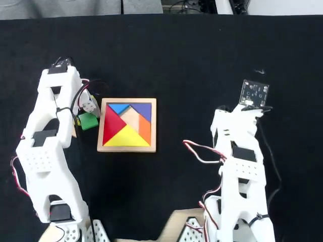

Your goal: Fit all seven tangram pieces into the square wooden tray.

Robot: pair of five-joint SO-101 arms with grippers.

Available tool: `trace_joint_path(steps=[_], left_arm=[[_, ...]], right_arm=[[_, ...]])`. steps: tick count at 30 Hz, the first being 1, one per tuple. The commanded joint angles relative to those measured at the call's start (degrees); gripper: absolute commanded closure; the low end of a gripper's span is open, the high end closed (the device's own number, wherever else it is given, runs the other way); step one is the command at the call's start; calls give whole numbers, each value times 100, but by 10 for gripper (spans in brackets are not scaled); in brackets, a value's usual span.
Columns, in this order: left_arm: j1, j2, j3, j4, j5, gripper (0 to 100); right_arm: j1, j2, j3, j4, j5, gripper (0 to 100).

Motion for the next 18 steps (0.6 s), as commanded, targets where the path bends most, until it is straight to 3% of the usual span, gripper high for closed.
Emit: trace_joint_path(steps=[1, 13, 18], left_arm=[[-119, 88, -136, 26, 70, 883], [-4, -1222, -787, 1108, 53, 883], [558, -1776, -778, 1389, -1222, 883]], right_arm=[[-79, -171, -40, -114, 62, 984], [-79, -154, -57, -114, 62, 984], [-79, -163, -57, -114, 62, 984]])
